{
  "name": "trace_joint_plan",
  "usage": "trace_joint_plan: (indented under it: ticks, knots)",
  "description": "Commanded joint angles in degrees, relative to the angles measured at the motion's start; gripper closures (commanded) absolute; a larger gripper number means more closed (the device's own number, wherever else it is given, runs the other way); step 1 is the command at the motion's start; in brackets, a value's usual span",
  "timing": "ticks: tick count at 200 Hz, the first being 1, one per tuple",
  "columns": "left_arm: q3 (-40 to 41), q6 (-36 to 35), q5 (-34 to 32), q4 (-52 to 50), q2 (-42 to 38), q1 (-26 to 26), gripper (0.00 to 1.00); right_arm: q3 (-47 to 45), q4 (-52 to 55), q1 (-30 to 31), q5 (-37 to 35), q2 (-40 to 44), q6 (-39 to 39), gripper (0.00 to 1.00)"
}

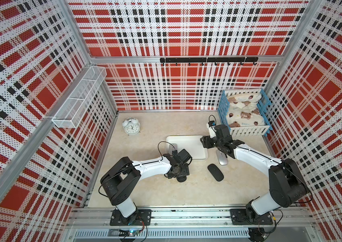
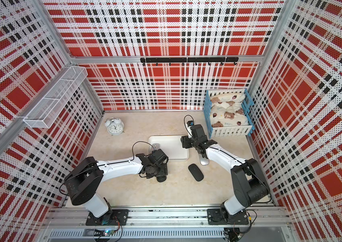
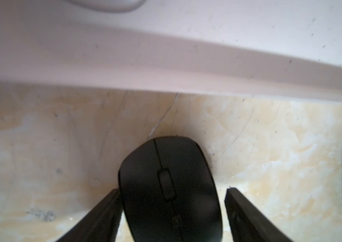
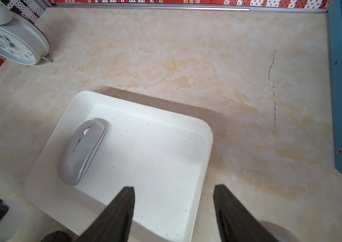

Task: Put the mouse in the storage box
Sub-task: Pick up the mouse from the center of the board.

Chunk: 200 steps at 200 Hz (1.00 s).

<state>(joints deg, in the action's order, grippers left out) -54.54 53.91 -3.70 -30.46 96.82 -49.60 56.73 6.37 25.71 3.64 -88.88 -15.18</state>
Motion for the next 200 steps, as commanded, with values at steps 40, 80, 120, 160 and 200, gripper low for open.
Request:
trace_joint_plan:
  ticks: [40, 80, 120, 160, 200]
  knots:
    - [-0.80, -2.53, -2.96, -0.51, 4.95, -1.53, 0.33, 1.64, -0.73, 0.17, -0.23, 0.40, 0.24, 0.33]
    - [-3.03, -4.95, -6.72, -4.04, 5.09, -1.72, 0.27, 1.79, -1.19, 0.13, 0.26, 0.03, -0.11, 0.33]
    - [-5.84, -5.97, -7.37, -6.78, 5.24, -1.98, 0.23, 1.98, -1.24, 0.13, 0.05, 0.10, -0.29, 0.33]
    - [-5.57, -4.52, -6.63, -6.99, 7.94, -4.05, 0.29, 1.68, -1.69, 0.13, -0.12, 0.38, -0.46, 0.33]
    - [-6.74, -4.36, -7.33, -7.28, 7.98, -4.81, 0.38, 2.16, -1.45, 0.17, -0.12, -0.11, -0.29, 0.33]
